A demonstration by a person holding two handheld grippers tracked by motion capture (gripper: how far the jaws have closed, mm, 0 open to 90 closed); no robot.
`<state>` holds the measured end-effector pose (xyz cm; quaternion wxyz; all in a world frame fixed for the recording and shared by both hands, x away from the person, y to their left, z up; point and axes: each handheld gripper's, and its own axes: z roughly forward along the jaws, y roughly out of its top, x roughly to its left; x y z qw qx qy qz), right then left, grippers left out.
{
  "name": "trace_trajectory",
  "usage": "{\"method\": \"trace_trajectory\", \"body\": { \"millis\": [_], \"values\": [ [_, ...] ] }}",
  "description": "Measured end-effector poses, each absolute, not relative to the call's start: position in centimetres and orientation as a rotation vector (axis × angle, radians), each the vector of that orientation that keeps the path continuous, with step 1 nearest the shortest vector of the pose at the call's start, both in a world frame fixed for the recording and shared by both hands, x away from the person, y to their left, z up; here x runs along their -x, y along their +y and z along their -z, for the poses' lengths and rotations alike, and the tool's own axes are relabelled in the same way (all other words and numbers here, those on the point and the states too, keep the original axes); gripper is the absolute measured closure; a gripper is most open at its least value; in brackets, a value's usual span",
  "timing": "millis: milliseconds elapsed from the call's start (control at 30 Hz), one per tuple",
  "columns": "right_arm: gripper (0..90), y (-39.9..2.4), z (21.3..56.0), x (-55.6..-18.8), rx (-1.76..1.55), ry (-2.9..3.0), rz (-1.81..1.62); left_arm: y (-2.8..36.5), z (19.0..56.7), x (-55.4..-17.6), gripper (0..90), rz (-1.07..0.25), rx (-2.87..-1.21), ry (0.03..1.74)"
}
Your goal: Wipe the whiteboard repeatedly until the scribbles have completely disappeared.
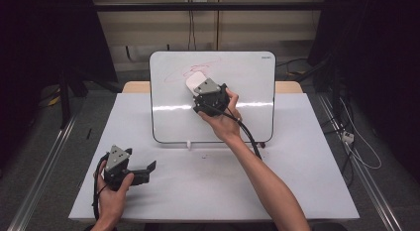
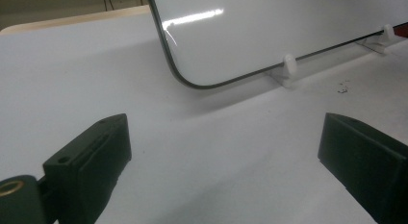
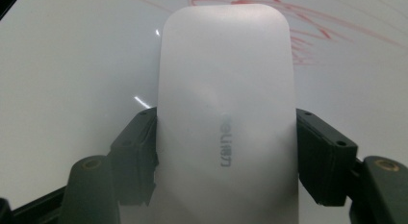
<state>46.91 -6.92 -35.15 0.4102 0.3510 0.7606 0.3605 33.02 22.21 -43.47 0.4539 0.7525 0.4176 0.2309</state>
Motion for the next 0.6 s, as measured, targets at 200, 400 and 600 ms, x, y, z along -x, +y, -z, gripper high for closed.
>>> {"method": "trace_trajectory", "body": {
  "millis": [200, 400, 600],
  "values": [
    [31.4, -6.9, 34.2, -47.8, -0.902, 1.901, -0.914, 22.3, 43.5, -33.0, 4.4, -0.567, -1.861, 1.027],
    [31.4, -7.1, 33.6, -48.4, -0.928, 1.883, -0.924, 22.3, 43.5, -33.0, 4.4, -0.565, -1.859, 1.025],
    [31.4, -8.3, 32.6, -49.0, -0.962, 1.849, -0.920, 22.4, 43.5, -32.9, 4.4, -0.571, -1.855, 1.031]
  ]
}}
